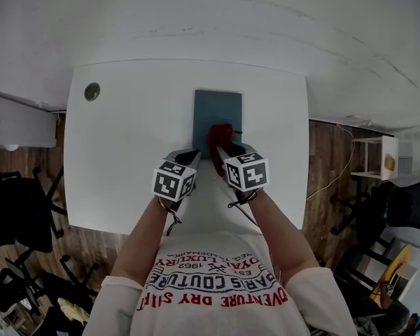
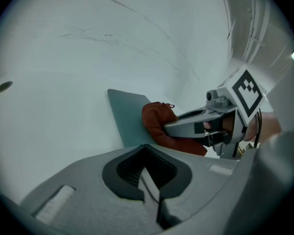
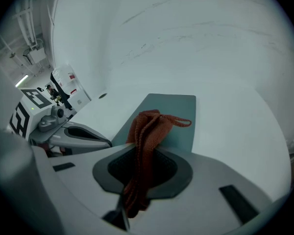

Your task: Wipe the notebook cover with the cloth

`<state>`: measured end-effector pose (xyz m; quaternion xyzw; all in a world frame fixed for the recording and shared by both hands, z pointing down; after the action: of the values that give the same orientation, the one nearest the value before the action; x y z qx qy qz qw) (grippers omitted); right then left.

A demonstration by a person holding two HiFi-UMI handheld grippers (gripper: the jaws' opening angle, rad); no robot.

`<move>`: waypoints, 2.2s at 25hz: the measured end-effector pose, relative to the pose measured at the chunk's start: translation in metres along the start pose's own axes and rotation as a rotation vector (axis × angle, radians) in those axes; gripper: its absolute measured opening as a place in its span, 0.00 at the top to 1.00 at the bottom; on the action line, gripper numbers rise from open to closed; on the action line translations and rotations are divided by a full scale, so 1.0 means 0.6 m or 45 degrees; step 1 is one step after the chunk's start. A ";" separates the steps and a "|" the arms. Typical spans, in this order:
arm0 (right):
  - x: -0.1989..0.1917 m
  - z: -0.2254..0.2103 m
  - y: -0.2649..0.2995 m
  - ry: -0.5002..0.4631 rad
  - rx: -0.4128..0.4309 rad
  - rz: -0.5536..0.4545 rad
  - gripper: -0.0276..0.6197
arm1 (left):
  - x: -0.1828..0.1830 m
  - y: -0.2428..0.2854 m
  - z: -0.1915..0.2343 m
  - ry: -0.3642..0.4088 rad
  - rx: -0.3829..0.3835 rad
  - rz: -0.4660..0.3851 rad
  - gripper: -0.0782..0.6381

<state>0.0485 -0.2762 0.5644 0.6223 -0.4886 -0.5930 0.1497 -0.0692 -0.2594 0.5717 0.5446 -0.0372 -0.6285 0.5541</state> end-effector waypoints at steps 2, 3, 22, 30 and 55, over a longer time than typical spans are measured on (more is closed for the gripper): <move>-0.007 -0.016 -0.010 0.023 -0.015 -0.006 0.84 | 0.000 0.000 -0.001 -0.002 -0.001 0.000 0.88; -0.010 -0.024 -0.015 0.036 -0.024 -0.010 0.84 | 0.000 0.000 -0.001 -0.001 0.000 0.000 0.88; -0.090 -0.139 -0.098 0.276 -0.220 -0.010 0.84 | -0.002 -0.001 -0.004 0.037 0.046 -0.017 0.88; -0.051 -0.073 -0.140 0.134 -0.180 -0.215 0.84 | -0.012 -0.004 -0.021 0.170 0.147 -0.090 0.88; 0.087 0.117 -0.330 -0.255 -0.281 -0.884 0.84 | 0.170 -0.352 -0.156 0.518 0.239 -0.882 0.88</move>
<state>0.0621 -0.1950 0.3642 0.6698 -0.1938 -0.7156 -0.0427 -0.1186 -0.2015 0.3309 0.6862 0.2014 -0.6512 0.2539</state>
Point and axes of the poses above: the fingertips, and each gripper's own axes: y forward along the fingers, z to its left, x out of its top, the point moved 5 cm from there along -y, backward along the fingers, and after that the axes turned 1 degree about -x, right-handed, at the moved point
